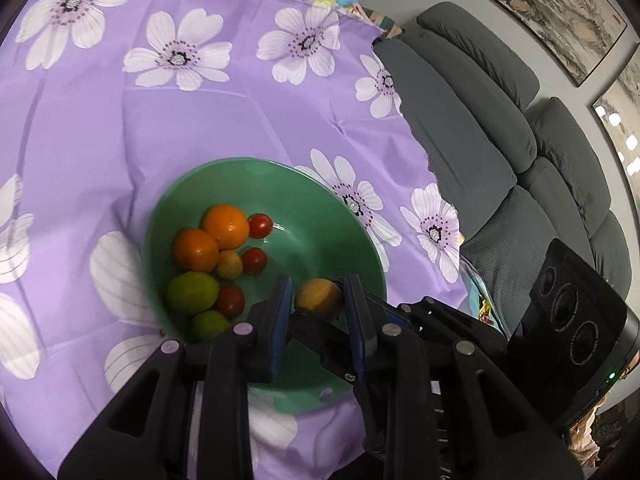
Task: Organize fruits
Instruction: 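Carry the small yellow fruit in the left tool over the bowl, then lower the small yellow fruit into the bowl and open the left tool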
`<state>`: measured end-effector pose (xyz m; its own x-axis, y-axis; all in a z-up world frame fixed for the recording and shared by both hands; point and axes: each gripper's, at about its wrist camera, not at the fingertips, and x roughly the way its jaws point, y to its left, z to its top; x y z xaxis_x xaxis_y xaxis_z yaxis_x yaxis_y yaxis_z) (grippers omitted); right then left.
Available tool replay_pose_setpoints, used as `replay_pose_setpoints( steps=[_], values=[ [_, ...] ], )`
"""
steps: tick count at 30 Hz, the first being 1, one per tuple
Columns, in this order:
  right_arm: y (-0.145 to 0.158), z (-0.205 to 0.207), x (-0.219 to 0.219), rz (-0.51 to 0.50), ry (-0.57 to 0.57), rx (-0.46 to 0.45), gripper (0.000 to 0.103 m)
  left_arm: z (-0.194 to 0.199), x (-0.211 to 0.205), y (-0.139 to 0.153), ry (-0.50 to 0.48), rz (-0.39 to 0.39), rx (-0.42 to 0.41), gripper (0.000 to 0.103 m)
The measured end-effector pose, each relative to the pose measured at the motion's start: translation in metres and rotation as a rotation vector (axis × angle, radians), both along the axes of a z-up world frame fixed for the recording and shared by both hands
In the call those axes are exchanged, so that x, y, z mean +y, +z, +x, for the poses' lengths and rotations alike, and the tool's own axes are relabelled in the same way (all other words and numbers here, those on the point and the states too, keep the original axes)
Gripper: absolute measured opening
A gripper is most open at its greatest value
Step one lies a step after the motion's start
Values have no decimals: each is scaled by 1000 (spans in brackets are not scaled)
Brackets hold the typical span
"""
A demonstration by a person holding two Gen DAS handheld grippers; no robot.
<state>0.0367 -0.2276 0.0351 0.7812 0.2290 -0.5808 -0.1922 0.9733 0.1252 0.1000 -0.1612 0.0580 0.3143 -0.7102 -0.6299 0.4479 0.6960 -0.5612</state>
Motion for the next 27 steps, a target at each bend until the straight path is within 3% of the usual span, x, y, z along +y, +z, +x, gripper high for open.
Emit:
replay_pose_setpoints(
  steps=[15,27],
  values=[
    [-23,18,-17,21,-32,100,30,17,-12,-31,7,-8,108,27],
    [-27,19,-16,10,-37,128,30,17,-12,-36,22,-1,128,27]
  ],
)
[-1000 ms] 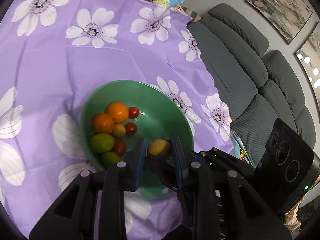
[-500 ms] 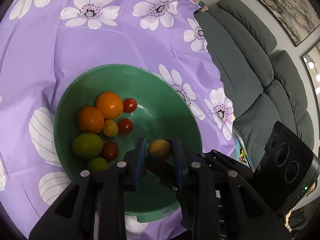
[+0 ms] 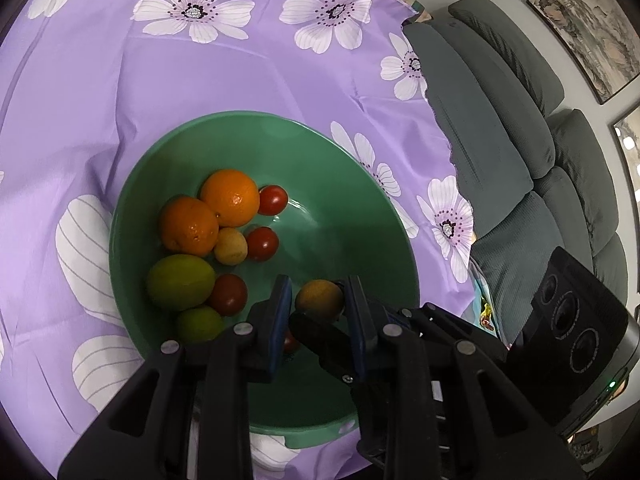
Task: Organize fruits
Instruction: 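Lower the small yellow fruit into the bowl and open the left tool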
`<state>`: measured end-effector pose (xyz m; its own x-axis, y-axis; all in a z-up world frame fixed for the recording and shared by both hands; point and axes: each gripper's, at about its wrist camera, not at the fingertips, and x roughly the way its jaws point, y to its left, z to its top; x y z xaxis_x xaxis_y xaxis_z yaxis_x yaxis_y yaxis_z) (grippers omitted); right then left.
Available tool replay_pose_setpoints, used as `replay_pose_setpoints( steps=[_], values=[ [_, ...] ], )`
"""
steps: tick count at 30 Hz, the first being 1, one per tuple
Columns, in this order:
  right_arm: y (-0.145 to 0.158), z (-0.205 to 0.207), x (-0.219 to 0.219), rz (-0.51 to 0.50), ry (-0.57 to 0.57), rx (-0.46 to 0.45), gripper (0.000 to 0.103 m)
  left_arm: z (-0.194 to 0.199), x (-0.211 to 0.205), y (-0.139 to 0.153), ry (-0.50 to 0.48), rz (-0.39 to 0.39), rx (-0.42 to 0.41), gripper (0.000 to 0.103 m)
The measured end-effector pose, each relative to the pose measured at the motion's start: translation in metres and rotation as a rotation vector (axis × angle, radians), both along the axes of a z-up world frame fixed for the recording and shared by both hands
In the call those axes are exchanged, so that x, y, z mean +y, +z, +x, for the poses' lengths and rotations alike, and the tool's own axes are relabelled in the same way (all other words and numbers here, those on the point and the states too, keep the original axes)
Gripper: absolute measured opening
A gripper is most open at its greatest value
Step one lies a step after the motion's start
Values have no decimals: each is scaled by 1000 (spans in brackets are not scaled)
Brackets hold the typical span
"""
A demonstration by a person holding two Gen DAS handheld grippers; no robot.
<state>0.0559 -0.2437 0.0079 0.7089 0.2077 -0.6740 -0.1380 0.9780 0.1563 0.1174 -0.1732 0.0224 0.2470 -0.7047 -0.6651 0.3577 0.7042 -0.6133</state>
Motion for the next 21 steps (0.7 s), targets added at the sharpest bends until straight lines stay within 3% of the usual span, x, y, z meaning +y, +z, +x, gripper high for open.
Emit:
replay_pose_setpoints(
  steps=[9,13,18,21],
  values=[
    [0,-2,0,-2,-4,6,30,-3,1,2,8,32,-11,27],
    [-2,-2,0,-4,-11,13,30,-3,5,2,18,43,-16,34],
    [0,-3,2,-16,-11,11,30,-6,9,6,35,63,-34,35],
    [1,-4,3,-22,-13,7,30,-8,12,11,45,77,-52,42]
  ],
)
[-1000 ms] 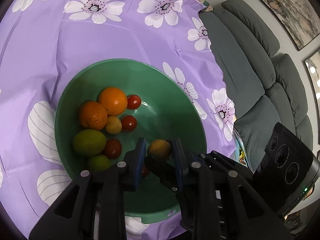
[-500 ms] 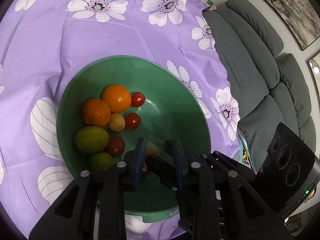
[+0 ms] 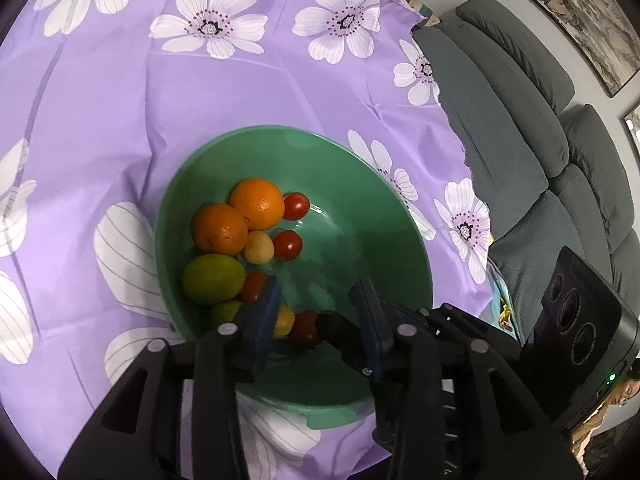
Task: Organize fruits
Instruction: 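Lower the small yellow fruit into the bowl and open the left tool, then withdraw the open left tool up from the bowl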
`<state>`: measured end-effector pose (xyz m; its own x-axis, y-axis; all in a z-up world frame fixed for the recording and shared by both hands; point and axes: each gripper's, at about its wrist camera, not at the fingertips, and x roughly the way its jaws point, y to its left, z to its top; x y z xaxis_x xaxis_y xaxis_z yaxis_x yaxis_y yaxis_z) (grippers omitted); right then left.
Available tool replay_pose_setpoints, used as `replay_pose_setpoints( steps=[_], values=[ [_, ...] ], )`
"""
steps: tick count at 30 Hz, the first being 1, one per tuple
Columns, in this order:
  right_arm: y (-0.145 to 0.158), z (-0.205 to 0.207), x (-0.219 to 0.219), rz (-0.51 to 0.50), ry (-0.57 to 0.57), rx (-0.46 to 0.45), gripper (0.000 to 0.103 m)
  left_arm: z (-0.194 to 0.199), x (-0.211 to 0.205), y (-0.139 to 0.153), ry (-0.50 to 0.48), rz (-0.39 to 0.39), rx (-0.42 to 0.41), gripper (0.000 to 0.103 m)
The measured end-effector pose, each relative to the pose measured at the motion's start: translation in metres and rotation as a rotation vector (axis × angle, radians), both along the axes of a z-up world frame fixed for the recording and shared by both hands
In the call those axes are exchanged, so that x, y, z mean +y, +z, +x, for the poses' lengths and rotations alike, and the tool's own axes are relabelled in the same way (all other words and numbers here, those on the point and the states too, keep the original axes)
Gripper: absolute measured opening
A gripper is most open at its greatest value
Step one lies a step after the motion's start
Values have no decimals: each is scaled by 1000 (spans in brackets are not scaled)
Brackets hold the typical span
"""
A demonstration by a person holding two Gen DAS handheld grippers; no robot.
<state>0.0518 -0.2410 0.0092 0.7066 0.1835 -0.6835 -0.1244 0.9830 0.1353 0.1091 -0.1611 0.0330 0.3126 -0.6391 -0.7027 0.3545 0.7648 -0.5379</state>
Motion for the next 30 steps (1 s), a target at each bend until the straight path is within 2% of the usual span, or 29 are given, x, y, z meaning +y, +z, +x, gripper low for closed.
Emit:
replay_pose_setpoints(
  steps=[2,10,12,13,15,17,23,25,28,30],
  values=[
    [1,-1,1,-1,-2,-3,30,-2,2,2,7,9,-10,47],
    [4,-6,-2,-9,-24,-1,32,-7,1,1,7,33,-18,47],
    [5,-7,-4,-11,-32,2,38,-8,1,2,7,42,-22,48],
    [6,-8,-5,-14,-38,1,44,-9,2,3,8,50,-27,51],
    [7,-10,-7,-23,-49,-1,48,-11,3,6,12,72,-40,57],
    [9,-12,-8,-39,-59,1,49,-15,3,9,18,115,-63,64],
    [20,-20,-10,-92,-92,-7,67,-25,7,19,35,254,-119,66],
    [22,-23,-12,-102,-106,-6,68,-30,8,21,37,302,-145,67],
    [23,-25,-14,-122,-125,1,69,-35,10,23,70,413,-193,73],
    [24,-27,-15,-135,-132,4,69,-36,14,25,83,419,-211,74]
  ],
)
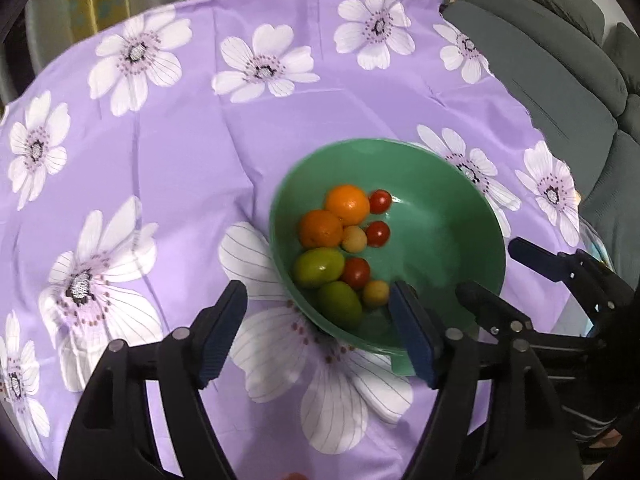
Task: Organize fruits
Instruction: 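Withdraw the open left tool up from the bowl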
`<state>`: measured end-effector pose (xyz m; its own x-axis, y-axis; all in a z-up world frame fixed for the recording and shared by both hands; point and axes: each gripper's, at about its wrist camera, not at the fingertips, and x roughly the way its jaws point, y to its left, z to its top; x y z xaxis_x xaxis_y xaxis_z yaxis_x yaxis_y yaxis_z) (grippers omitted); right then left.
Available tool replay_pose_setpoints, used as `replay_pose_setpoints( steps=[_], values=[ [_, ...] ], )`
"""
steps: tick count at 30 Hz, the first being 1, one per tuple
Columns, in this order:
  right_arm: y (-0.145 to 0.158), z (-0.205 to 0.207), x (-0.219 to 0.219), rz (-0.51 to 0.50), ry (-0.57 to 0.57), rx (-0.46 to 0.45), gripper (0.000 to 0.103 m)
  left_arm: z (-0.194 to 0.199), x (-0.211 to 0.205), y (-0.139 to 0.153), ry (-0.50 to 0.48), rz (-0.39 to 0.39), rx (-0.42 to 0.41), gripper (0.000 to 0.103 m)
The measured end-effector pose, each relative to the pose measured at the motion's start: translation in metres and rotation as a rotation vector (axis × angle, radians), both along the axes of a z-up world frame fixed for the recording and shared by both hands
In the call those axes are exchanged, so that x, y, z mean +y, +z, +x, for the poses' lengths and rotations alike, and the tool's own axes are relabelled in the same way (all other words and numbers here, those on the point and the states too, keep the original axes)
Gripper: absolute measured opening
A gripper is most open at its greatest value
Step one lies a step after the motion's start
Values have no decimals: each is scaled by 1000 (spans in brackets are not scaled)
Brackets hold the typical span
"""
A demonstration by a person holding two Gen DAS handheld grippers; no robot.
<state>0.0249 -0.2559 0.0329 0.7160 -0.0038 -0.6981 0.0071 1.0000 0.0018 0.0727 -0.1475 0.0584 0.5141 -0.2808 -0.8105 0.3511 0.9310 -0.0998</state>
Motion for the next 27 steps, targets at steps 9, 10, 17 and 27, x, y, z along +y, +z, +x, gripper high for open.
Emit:
replay_pose_setpoints(
  steps=[9,10,17,27],
  values=[
    [11,-9,1,-18,12,-13,69,-7,2,6,27,97,-19,75],
    [12,-9,0,-20,10,-14,69,-8,3,6,24,95,-14,75],
    [21,-13,0,4,29,-32,69,-18,-8,3,-18,136,-2,75],
    [22,-13,-4,9,29,-35,69,-21,-19,0,-38,178,-14,75]
  ],
)
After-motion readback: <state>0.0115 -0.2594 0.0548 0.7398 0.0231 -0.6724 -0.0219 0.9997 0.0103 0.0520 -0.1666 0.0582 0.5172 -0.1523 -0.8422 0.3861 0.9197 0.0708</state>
